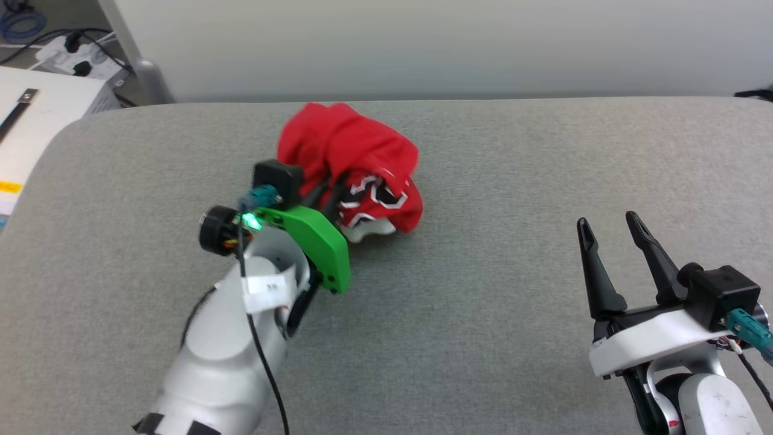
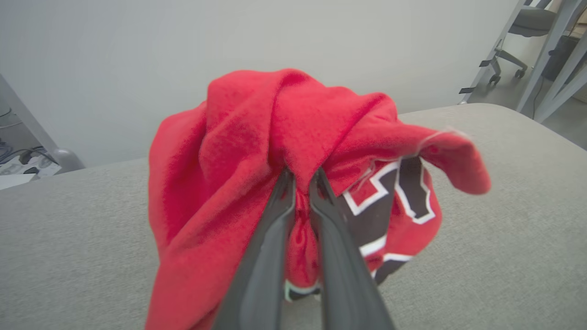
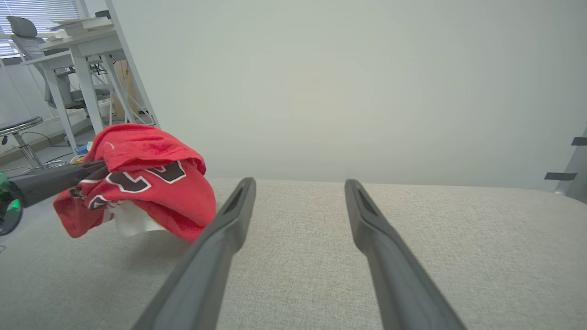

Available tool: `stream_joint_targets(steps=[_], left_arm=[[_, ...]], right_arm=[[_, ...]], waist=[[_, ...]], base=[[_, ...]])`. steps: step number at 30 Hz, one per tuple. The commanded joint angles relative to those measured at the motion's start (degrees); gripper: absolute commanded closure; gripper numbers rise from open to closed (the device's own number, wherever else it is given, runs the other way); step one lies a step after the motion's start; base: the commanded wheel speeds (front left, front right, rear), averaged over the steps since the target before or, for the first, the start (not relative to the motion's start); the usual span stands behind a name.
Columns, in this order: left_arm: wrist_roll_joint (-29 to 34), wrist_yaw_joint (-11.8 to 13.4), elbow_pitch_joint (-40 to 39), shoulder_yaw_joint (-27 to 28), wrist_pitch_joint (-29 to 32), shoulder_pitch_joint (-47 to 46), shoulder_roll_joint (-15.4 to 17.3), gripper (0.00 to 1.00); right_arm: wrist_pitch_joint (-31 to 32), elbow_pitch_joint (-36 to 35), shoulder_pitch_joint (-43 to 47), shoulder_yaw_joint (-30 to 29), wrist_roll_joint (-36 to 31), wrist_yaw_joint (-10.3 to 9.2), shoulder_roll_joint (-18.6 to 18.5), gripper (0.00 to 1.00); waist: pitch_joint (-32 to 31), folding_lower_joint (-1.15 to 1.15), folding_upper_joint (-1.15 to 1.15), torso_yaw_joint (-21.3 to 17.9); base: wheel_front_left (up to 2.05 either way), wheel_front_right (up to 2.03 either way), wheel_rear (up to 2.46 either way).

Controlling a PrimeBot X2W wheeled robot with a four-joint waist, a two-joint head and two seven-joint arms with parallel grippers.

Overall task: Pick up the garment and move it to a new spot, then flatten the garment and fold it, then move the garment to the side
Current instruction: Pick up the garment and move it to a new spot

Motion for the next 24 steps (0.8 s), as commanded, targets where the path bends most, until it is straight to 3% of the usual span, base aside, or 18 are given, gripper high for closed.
stream_joint_targets(steps=[1, 9, 16, 17, 18, 24], left_arm=[[-0.51, -0.32, -0.79, -1.31, 0.35, 2.17, -0.94, 1.0], [-1.28, -0.73, -1.21, -8.76, 3.05, 10.27, -3.95, 1.0], [-1.79, -0.72, -0.69, -12.74, 2.23, 13.39, -4.75, 1.0], [-1.83, -0.73, -0.68, -13.18, 2.22, 13.52, -4.8, 0.85], [-1.82, -0.64, -0.71, -13.55, 1.9, 13.6, -4.84, 0.0], [-1.5, 0.83, -3.39, -13.8, -3.38, 14.07, -4.95, 0.0]], right_arm=[[0.15, -0.4, 0.68, -0.2, -0.38, -0.04, 0.15, 0.0], [-0.15, -0.73, 0.53, -0.61, -0.07, -0.04, 0.58, 0.0], [-0.41, -0.1, -0.36, -0.43, -0.22, -0.04, 0.74, 0.0], [-0.42, 0.05, -0.46, -0.38, -0.25, -0.04, 0.74, 0.0], [-0.43, 0.27, -0.52, -0.28, -0.3, -0.04, 0.75, 0.0], [-0.2, 1.21, -0.12, -0.24, -0.55, -0.04, 0.44, 0.0]], waist=[[0.95, 0.0, 0.0, -5.22], [4.4, 0.0, 0.0, -7.55], [5.55, 0.0, 0.0, -5.85], [5.37, 0.0, 0.0, -5.51], [4.99, 0.0, 0.0, -5.14], [1.85, 0.0, 0.0, -3.11]], base=[[0.0, 0.0, 0.0], [0.0, 0.0, 0.0], [0.0, 0.0, 0.0], [0.0, 0.0, 0.0], [0.0, 0.0, 0.0], [0.0, 0.0, 0.0]])
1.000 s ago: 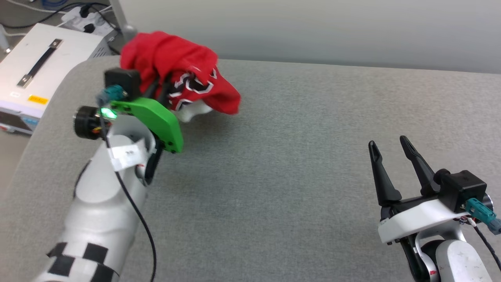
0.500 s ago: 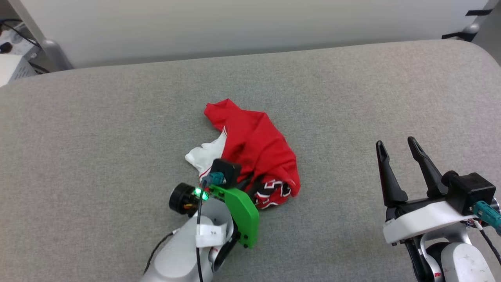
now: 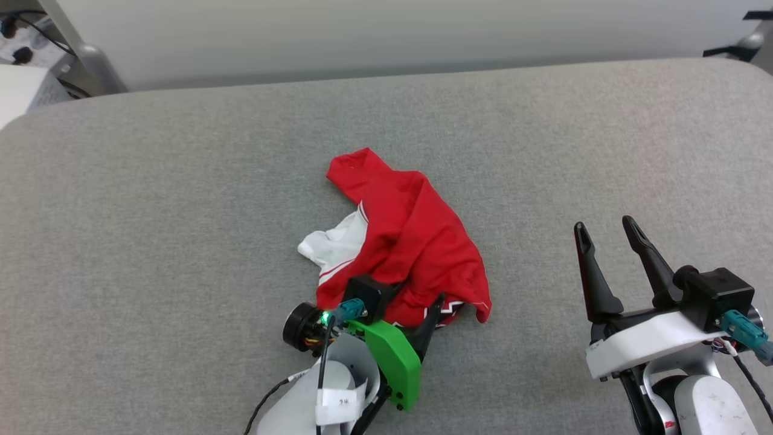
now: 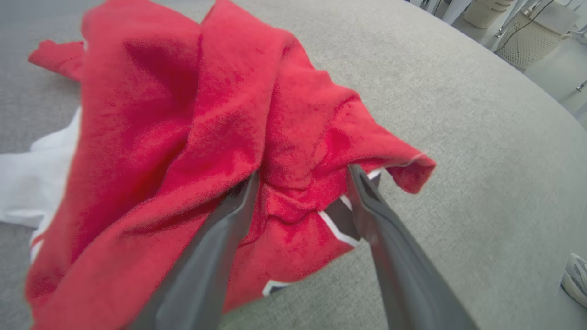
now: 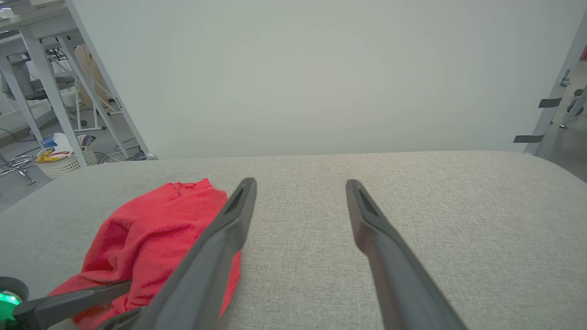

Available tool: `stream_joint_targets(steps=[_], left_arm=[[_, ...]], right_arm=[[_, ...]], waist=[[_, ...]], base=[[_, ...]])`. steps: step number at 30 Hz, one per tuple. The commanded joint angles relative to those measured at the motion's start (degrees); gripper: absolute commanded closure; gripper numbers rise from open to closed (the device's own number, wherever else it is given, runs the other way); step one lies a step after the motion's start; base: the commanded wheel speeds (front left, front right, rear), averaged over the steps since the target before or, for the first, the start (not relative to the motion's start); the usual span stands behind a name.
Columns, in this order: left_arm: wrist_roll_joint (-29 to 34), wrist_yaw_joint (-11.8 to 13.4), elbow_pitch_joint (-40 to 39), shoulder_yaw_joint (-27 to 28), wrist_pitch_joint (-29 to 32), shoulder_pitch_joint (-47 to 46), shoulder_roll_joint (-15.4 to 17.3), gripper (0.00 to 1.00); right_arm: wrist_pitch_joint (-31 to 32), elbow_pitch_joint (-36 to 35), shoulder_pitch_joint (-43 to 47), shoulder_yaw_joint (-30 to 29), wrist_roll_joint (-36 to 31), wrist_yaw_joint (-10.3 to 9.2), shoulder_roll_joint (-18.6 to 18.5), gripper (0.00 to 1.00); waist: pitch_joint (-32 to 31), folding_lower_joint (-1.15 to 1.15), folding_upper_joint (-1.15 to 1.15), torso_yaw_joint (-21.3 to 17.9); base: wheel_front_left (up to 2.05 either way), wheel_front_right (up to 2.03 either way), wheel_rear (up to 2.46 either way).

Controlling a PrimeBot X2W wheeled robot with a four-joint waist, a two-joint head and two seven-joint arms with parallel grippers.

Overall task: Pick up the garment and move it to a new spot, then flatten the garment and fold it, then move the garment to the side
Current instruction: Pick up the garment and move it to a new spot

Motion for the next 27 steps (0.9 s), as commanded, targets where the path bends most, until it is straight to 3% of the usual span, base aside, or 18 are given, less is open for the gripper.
stream_joint_targets(steps=[1, 3, 9, 13, 14, 19, 27], left_arm=[[0.23, 0.76, -1.04, 0.32, -1.64, 1.04, -0.14, 0.0], [1.26, 3.22, -4.38, 1.39, -5.25, 2.03, 0.33, 0.0], [2.24, 6.9, -11.14, 5.53, -7.17, 4.75, 2.48, 0.0], [3.06, 9.31, -17.14, 9.98, -7.31, 7.71, 3.75, 0.0], [4.25, 11.02, -21.8, 13.75, -7.32, 10.57, 4.59, 0.0], [5.71, 12.7, -26.68, 20.96, -7.34, 15.55, 7.36, 0.0], [4.66, 13.51, -27.61, 26.9, -7.34, 19.89, 11.34, 0.0]], right_arm=[[-0.02, 0.19, -0.12, -0.08, -0.38, -0.04, -0.09, 0.0], [0.41, 0.28, 1.02, -0.49, -0.53, -0.04, -0.19, 0.0], [1.44, -0.04, 2.61, -0.48, -0.71, -0.04, -0.59, 0.0], [1.93, -0.12, 3.62, -0.4, -0.52, -0.04, -0.54, 0.0], [2.23, -0.09, 4.22, -0.57, -0.35, -0.04, -0.49, 0.0], [2.78, -0.02, 6.24, -1.77, -0.13, -0.04, -0.19, 0.0], [3.41, -0.58, 8.11, -2.46, -0.07, -0.04, 0.13, 0.0]], waist=[[-2.29, 0.0, 0.0, 1.71], [-4.37, 0.0, 0.0, 3.12], [-6.01, 0.0, 0.0, 4.52], [-6.87, 0.0, 0.0, 4.77], [-7.23, 0.0, 0.0, 4.77], [-8.12, 0.0, 0.0, 4.77], [-8.98, 0.0, 0.0, 4.05]], base=[[0.0, 0.0, 0.0], [0.0, 0.0, 0.0], [0.0, 0.0, 0.0], [0.0, 0.0, 0.0], [0.0, 0.0, 0.0], [0.0, 0.0, 0.0], [0.0, 0.0, 0.0]])
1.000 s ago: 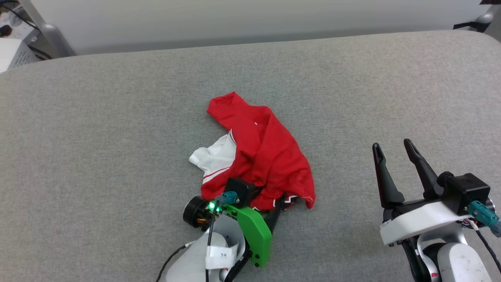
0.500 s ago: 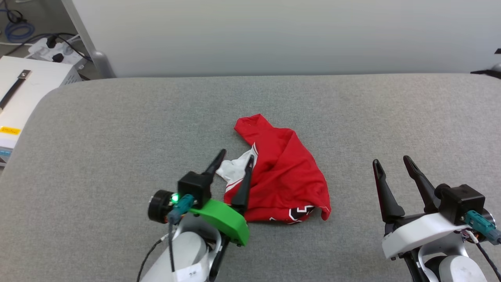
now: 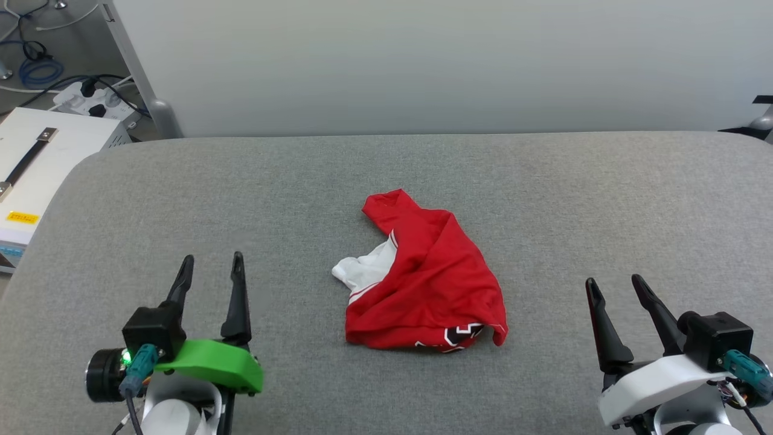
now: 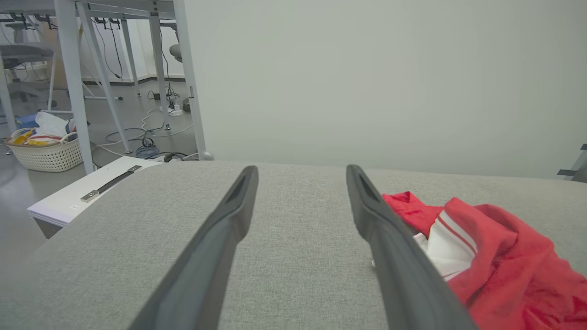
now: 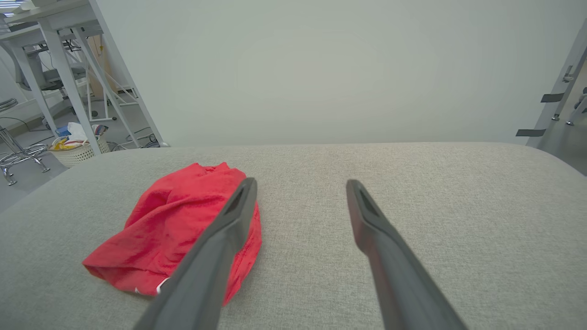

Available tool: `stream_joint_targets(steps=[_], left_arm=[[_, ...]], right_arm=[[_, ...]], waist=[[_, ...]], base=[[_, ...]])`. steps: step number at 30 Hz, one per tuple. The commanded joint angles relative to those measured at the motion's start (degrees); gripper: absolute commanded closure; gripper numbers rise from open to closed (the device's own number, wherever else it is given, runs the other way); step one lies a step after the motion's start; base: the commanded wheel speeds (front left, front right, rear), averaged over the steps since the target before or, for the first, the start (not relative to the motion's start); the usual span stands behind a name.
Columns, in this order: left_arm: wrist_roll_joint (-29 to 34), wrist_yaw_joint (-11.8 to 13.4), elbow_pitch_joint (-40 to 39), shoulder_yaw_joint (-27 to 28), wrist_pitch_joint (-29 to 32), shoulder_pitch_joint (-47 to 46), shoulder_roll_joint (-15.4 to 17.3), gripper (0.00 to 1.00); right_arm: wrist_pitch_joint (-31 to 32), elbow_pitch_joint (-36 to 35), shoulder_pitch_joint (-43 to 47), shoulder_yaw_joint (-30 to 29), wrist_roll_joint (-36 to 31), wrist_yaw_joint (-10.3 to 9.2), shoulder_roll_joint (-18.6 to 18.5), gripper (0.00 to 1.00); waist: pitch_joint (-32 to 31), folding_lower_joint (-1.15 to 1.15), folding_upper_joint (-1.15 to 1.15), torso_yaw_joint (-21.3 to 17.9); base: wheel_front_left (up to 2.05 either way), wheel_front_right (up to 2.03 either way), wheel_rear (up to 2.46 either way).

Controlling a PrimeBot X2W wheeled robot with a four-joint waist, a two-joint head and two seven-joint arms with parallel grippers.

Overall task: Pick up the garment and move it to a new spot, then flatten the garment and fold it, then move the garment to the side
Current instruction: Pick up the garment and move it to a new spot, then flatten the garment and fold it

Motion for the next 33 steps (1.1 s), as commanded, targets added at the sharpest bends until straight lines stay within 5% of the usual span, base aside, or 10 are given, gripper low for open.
stream_joint_targets(steps=[1, 12, 17, 33], left_arm=[[-0.58, 0.34, -0.3, 0.52, -0.32, 1.62, 0.66, 0.0], [-1.09, 0.55, -1.06, 0.47, 0.36, 3.15, 1.63, 0.0], [-1.24, 0.18, -1.17, -0.08, 0.33, 1.43, 1.29, 0.0], [-0.03, -1.07, 0.07, -0.85, -0.3, -2.16, -4.03, 0.0]], right_arm=[[0.2, -0.46, 0.78, -0.28, 0.05, -0.04, 0.13, 0.0], [1.45, -1.73, 1.1, -1.26, -1.02, -0.04, 0.17, 0.0], [9.47, 0.15, -0.75, -0.05, -1.89, -0.04, -2.87, 0.0], [25.84, 5.25, -9.03, 18.11, 4.01, -0.04, -13.84, 0.0]], waist=[[-0.19, 0.0, 0.0, -0.17], [0.25, 0.0, 0.0, 0.21], [2.46, 0.0, 0.0, 1.84], [7.8, 0.0, 0.0, 9.48]], base=[[0.0, 0.0, 0.0], [0.0, 0.0, 0.0], [0.0, 0.0, 0.0], [0.0, 0.0, 0.0]])
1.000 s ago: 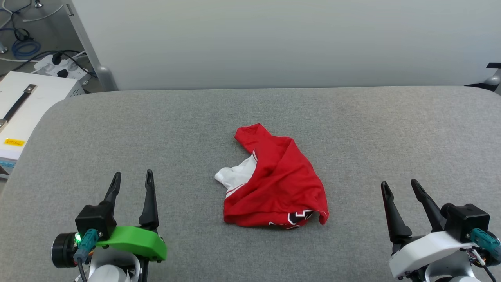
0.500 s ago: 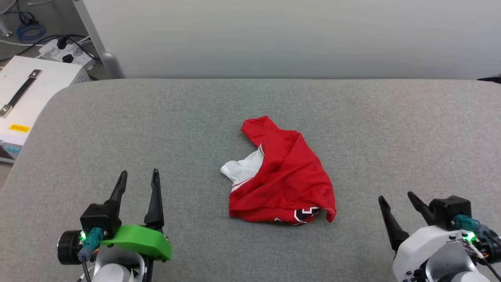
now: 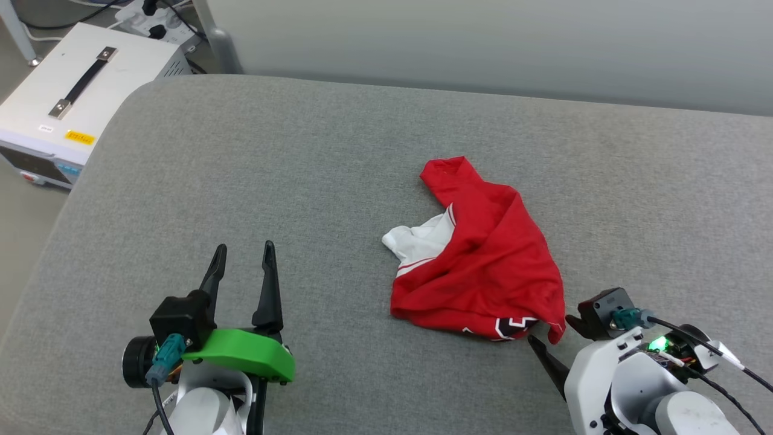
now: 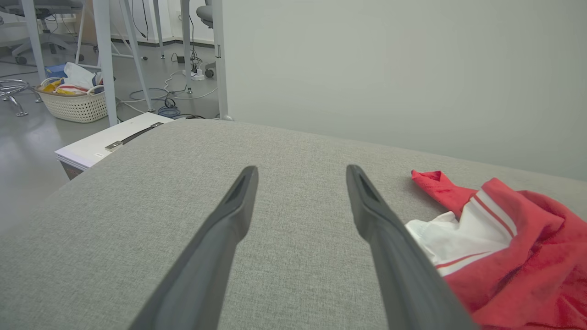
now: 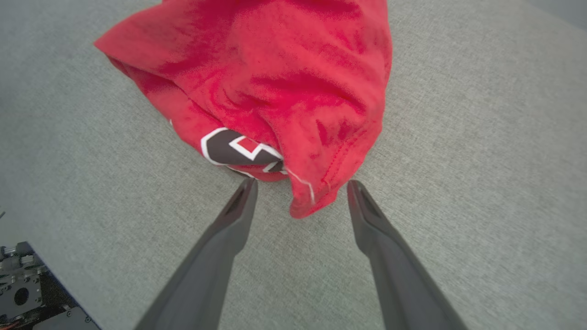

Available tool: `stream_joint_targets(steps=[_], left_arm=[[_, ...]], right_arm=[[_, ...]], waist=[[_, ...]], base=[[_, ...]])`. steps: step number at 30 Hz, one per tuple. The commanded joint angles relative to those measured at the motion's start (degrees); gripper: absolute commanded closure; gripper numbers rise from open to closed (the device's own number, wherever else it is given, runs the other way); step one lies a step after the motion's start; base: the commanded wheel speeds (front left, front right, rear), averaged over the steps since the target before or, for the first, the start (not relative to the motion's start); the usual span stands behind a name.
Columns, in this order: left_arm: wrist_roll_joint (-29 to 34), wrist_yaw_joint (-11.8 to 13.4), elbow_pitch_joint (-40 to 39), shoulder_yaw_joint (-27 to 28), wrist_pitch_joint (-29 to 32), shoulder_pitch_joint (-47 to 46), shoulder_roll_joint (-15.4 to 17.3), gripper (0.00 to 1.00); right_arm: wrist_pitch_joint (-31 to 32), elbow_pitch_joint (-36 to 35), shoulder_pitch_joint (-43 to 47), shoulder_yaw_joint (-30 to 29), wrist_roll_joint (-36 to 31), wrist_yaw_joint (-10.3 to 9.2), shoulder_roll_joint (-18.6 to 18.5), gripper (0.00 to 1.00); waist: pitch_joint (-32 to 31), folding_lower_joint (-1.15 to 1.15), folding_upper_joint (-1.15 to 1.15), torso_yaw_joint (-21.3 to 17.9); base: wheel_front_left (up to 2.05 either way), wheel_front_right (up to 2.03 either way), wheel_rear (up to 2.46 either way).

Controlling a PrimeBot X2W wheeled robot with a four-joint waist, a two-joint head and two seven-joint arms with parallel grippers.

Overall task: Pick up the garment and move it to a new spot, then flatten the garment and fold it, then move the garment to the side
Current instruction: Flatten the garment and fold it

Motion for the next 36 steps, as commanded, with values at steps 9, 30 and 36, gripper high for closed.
stream_joint_targets(steps=[9, 30, 36], left_arm=[[2.29, -1.89, 0.61, 1.34, -0.33, -1.4, -2.56, 0.0], [4.83, -5.02, 2.48, 4.73, -0.33, -0.38, -3.8, 0.0], [5.14, -5.47, 2.75, 5.15, -0.33, -0.05, -3.88, 0.0]], right_arm=[[-0.19, 6.82, -5.33, 3.26, 0.95, -0.04, -1.87, 1.0], [-1.32, 0.9, -2.21, -26.95, -3.96, -0.04, -3.2, 1.0], [-0.43, 0.6, 8.14, -37.94, -5.64, -0.04, 3.49, 1.0]], waist=[[2.15, 0.0, 0.0, 3.08], [-0.26, 0.0, 0.0, -3.27], [-0.13, 0.0, 0.0, -4.44]], base=[[0.0, 0.0, 0.0], [0.0, 0.0, 0.0], [0.0, 0.0, 0.0]])
